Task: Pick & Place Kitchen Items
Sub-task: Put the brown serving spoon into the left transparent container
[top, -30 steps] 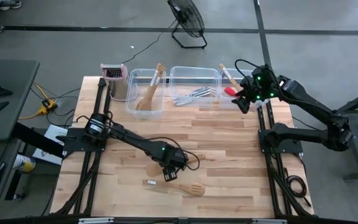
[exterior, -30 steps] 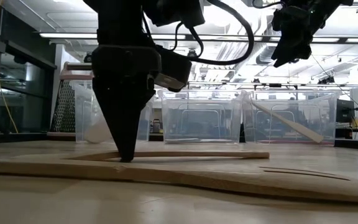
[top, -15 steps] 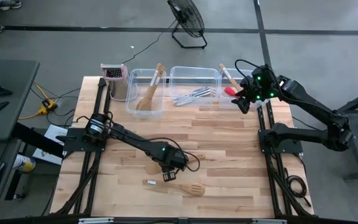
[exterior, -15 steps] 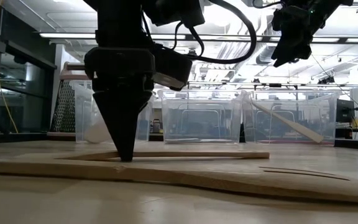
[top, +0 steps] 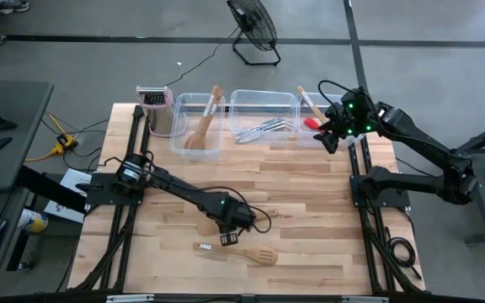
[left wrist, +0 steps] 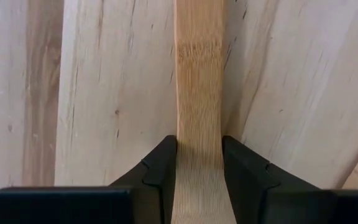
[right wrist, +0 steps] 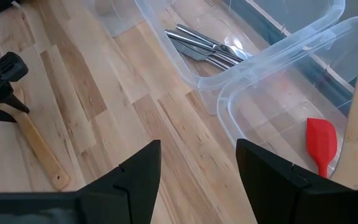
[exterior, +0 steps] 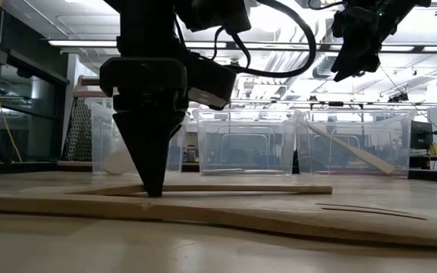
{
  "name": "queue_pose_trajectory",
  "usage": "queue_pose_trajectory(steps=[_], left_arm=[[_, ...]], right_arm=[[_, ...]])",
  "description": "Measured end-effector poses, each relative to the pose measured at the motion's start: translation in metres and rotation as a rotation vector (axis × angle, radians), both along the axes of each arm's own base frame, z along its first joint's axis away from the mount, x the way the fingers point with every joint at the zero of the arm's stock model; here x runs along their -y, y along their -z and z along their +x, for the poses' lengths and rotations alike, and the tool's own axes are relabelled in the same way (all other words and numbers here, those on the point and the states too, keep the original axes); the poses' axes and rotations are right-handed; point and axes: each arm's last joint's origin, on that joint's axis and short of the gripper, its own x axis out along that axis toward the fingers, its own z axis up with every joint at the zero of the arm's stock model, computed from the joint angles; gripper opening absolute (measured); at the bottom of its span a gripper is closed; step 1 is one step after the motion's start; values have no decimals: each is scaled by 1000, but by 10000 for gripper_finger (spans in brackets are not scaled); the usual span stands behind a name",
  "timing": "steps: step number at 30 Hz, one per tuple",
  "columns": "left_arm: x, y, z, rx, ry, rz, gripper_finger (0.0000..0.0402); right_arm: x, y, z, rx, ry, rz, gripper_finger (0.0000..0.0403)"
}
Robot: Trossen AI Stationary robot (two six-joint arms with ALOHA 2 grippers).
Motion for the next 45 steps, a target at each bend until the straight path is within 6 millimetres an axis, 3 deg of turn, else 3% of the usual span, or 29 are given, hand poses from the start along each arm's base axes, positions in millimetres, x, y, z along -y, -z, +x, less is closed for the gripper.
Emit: queue_pose_trajectory(steps=[19, 27, 38, 45], left_arm=[[-4, -55, -7, 97, -111, 32, 102], [-10, -90, -18, 182, -219, 37, 101], [-31, -150, -52, 346, -480, 172, 101], [-64, -181, -65, 501, -674, 247, 101]], right_arm=[[1, 0, -1, -9, -10, -19, 200], [1, 0, -1, -10, -10, -21, 200], [1, 0, -1, -9, -11, -21, 200], [1, 0, 0, -4, -12, -23, 200]])
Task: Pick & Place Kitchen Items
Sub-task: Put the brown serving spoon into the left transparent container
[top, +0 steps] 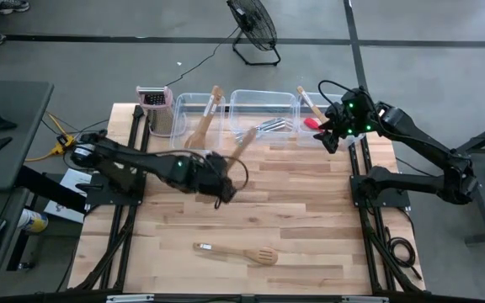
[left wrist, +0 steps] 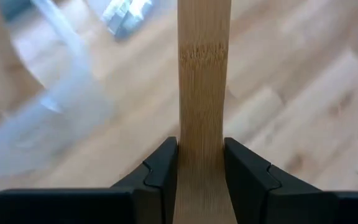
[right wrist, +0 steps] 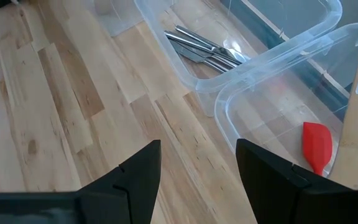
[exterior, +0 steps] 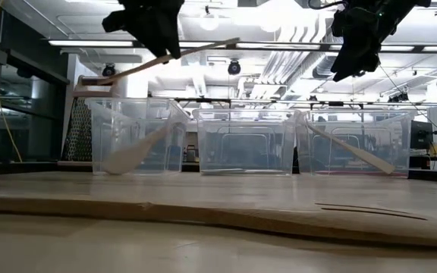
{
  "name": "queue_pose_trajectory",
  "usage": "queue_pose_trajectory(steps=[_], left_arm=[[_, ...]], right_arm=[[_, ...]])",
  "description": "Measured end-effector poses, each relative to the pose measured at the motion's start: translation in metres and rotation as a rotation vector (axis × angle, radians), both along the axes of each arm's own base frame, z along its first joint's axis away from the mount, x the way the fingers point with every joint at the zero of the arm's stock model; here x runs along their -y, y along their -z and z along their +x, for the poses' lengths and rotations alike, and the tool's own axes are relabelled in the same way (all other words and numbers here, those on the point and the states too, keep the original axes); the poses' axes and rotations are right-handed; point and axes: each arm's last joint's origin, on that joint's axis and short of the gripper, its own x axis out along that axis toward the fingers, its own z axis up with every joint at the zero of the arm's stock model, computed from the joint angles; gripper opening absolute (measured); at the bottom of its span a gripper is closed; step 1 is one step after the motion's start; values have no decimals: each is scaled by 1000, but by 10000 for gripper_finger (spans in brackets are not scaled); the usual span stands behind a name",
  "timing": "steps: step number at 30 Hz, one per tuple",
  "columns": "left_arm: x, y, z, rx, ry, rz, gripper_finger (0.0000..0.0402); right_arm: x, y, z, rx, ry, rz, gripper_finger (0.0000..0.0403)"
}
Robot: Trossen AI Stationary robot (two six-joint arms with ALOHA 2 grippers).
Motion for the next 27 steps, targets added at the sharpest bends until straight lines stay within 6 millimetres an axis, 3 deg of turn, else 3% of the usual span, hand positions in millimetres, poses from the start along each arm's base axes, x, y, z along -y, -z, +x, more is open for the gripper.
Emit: queue_pose_trajectory(steps=[15, 27], left_arm=[[-95, -50, -31, 128, -180, 112, 101], [-168, -51, -46, 4, -265, 253, 101]], right_arm=[[1, -1, 0, 4, 11, -6, 200], [1, 0, 0, 5, 12, -2, 200]])
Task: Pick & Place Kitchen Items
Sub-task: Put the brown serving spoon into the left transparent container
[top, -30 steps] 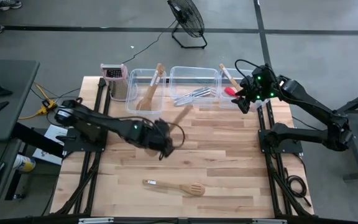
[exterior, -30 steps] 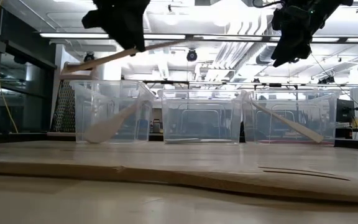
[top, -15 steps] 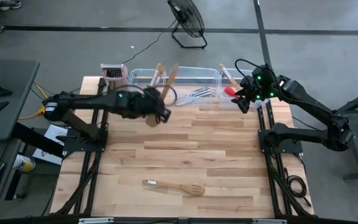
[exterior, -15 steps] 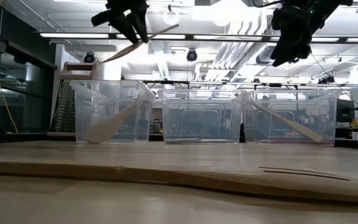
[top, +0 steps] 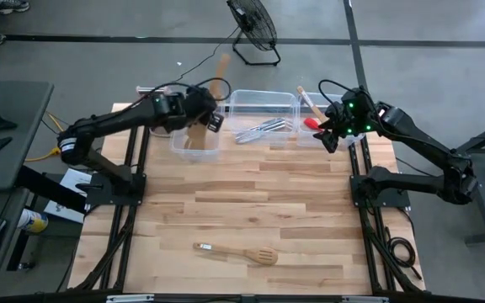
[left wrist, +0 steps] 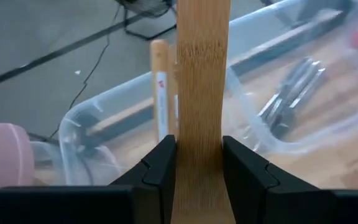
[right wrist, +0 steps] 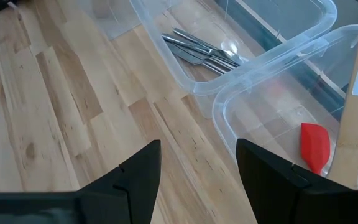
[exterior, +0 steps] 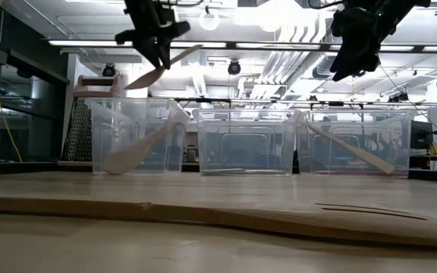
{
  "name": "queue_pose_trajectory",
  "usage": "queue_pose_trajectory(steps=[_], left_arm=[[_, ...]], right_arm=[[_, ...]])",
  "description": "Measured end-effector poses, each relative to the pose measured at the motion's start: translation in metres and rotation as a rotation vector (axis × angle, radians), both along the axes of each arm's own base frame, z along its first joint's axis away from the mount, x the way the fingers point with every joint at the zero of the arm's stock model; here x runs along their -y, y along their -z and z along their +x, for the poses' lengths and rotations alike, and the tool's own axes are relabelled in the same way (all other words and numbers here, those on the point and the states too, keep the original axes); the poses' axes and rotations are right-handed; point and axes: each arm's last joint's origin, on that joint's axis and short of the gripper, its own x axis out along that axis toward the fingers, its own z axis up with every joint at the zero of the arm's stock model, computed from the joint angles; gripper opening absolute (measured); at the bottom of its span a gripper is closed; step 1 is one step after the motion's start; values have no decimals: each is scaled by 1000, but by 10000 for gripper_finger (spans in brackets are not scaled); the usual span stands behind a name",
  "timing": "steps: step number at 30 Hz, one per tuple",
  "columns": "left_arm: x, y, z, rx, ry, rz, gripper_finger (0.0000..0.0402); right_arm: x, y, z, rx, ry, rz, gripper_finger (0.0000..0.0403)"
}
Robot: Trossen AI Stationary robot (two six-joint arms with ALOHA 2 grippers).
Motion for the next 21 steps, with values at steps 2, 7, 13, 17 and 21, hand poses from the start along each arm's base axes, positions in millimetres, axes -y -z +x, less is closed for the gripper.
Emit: queue_pose_trajectory(steps=[2, 7, 13, 17, 21], left_arm=[[-8, 3, -3, -15, -25, -11, 101], [-18, 17, 5, -71, -48, -37, 101], [-26, 48, 24, -183, -66, -96, 101], [-28, 64, 28, -239, -120, -143, 101], [-29, 75, 30, -269, -168, -177, 101]], right_arm=[[0, 0, 0, 0, 2, 1, 200], [1, 0, 0, -7, 44, 5, 200], [1, 0, -1, -5, 86, 16, 200], [1, 0, -1, -3, 93, 22, 200], [1, 0, -1, 1, 106, 34, 200]])
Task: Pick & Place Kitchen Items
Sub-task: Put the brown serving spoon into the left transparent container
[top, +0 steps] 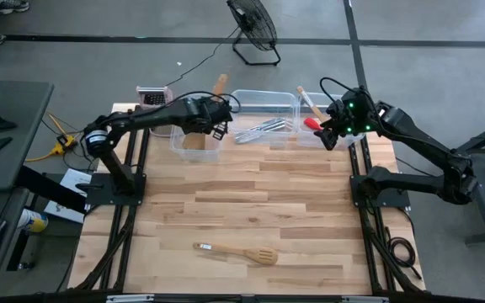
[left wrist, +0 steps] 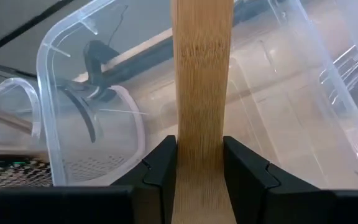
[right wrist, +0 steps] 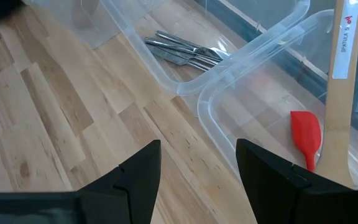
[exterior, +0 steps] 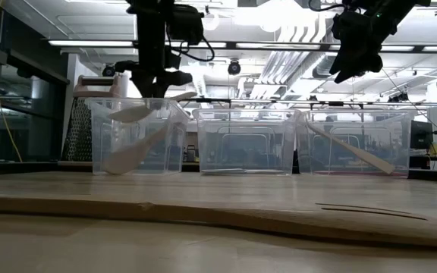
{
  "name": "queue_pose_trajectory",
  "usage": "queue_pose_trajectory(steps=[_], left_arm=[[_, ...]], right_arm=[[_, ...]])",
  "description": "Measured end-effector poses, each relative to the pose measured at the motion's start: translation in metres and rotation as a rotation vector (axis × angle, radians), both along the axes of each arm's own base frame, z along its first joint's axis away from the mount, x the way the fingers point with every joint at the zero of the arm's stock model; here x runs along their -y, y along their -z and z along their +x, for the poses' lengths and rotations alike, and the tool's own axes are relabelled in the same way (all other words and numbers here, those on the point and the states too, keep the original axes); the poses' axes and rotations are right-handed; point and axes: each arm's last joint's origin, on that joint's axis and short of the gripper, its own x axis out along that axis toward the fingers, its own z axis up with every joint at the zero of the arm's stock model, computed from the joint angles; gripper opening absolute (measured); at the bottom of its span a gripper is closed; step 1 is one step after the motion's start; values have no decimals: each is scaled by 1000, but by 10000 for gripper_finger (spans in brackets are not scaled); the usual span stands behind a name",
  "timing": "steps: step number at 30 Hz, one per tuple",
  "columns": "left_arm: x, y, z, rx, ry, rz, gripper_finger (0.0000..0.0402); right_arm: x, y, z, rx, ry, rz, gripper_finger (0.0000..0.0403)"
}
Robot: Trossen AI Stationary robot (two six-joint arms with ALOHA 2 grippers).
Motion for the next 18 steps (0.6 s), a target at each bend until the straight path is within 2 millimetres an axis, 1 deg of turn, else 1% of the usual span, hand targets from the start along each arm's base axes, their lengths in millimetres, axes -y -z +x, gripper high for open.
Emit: queue_pose_trajectory(steps=[5, 11, 18], left_arm=[[0, 5, 2, 4, -23, -20, 101], [2, 6, -2, -27, -28, -55, 101], [0, 6, -2, -21, -26, -74, 101]], right_arm=[[0, 0, 0, 3, 7, 6, 200], [0, 0, 0, 2, 7, 6, 200], [0, 0, 0, 2, 6, 6, 200]])
